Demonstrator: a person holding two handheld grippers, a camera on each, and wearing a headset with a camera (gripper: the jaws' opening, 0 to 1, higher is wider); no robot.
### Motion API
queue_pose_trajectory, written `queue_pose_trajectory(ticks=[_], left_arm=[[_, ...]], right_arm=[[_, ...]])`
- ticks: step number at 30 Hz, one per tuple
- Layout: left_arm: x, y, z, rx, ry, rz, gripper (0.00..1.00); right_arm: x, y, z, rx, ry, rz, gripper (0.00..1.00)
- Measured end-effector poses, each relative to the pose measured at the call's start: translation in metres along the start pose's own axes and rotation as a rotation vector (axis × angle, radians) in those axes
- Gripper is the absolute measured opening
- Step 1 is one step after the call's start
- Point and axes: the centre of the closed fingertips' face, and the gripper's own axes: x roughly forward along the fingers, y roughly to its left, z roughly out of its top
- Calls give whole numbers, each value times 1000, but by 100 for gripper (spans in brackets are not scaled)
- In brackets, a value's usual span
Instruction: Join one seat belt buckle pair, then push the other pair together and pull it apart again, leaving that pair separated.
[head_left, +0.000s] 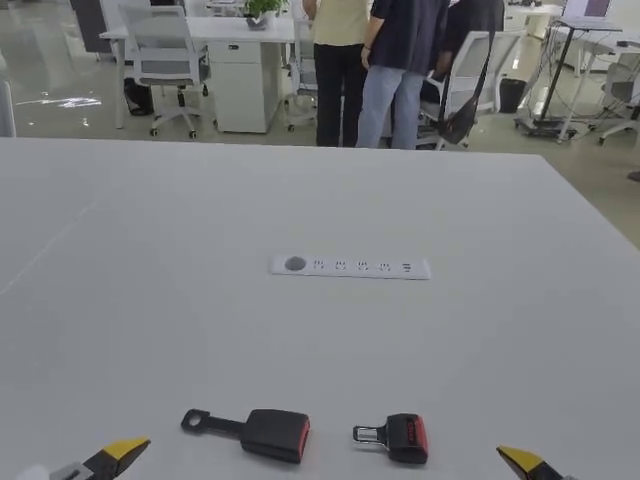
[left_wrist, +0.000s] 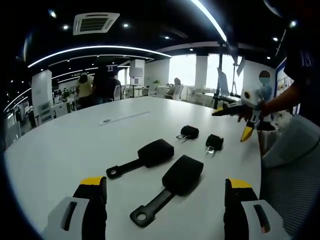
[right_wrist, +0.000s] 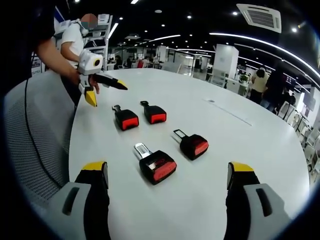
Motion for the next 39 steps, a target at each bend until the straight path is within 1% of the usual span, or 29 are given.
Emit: queue_pose_trajectory(ticks=[7, 13, 18, 21, 25, 29, 31, 32, 36, 39], left_arm=[[1, -1, 3, 4, 4, -7, 100], [3, 0, 3, 11, 14, -23, 99], [5, 0, 5, 17, 21, -35, 99], [7, 1, 4, 24, 30, -43, 98], [8, 4, 4, 29, 33, -46, 98], [9, 5, 5, 35, 41, -52, 98], [9, 8, 2, 36, 48, -57, 98], [9, 6, 1, 35, 49, -60, 98], [10, 6, 2, 40, 61, -68, 98], [11, 10, 2, 44, 69, -75, 97]], right_arm=[[1, -1, 3, -13, -1, 7, 99], [3, -3, 3, -25, 9, 25, 98], [3, -6, 3, -34, 21, 39, 96], [3, -7, 2, -43, 31, 50, 95], [3, -6, 4, -51, 40, 58, 94], [3, -7, 4, -55, 52, 68, 94], [3, -7, 4, -58, 55, 72, 94], [4, -8, 4, -58, 58, 75, 93], [4, -8, 3, -64, 70, 88, 92], [4, -9, 4, -67, 78, 97, 92]])
